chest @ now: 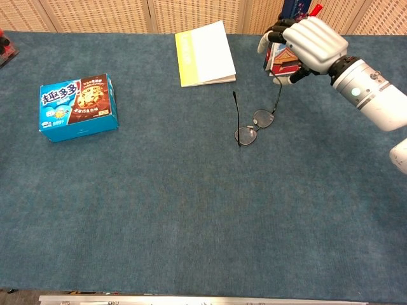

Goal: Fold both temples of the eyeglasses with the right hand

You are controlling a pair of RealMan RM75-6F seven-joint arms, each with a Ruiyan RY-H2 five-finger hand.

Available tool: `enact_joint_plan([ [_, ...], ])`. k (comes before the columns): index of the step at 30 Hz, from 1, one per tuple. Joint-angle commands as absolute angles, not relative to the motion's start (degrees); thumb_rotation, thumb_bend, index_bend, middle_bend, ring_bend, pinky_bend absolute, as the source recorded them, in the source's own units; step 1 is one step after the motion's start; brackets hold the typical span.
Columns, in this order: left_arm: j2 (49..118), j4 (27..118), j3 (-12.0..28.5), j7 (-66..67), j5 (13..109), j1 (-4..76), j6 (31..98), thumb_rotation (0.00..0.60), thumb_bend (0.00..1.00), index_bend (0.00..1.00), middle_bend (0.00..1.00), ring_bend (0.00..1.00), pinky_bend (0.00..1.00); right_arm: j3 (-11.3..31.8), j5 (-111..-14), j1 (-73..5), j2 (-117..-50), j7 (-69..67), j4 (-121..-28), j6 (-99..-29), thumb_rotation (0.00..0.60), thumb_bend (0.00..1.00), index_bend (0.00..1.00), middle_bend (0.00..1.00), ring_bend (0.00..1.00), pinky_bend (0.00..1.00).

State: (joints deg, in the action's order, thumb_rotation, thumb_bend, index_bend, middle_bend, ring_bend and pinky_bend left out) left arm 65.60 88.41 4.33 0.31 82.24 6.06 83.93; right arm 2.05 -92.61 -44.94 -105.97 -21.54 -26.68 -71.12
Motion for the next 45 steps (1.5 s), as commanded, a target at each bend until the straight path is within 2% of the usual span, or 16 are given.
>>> enact_joint_plan([
  [1, 65.6, 88.4, 4.3, 0.3, 82.3, 6.0, 84.0, 0.600, 0.29, 0.52, 0.43, 0.28, 0.39, 1.8, -92.8, -44.9, -106.1, -21.6, -26.9, -71.2, 0.600, 0.11, 0.39, 0.33, 0.22, 0.40],
  [15, 65.3, 88.8, 4.3, 0.0, 82.7, 5.6, 84.9, 0.600, 0.29, 0.52, 0.43, 0.28, 0.39, 0.4, -93.6, -44.5, -108.0, -21.8, -26.6, -70.4, 0.600, 0.11, 0.39, 0.33, 0.22, 0.40],
  [45, 64.6, 89.4, 4.0, -0.8, 83.8, 4.9, 86.2, 0.600, 0.29, 0.52, 0.43, 0.28, 0.39, -2.0, -94.4, -43.4, -113.5, -23.8, -19.7, -67.4, 0.600, 0.11, 0.39, 0.33, 0.22, 0.40],
])
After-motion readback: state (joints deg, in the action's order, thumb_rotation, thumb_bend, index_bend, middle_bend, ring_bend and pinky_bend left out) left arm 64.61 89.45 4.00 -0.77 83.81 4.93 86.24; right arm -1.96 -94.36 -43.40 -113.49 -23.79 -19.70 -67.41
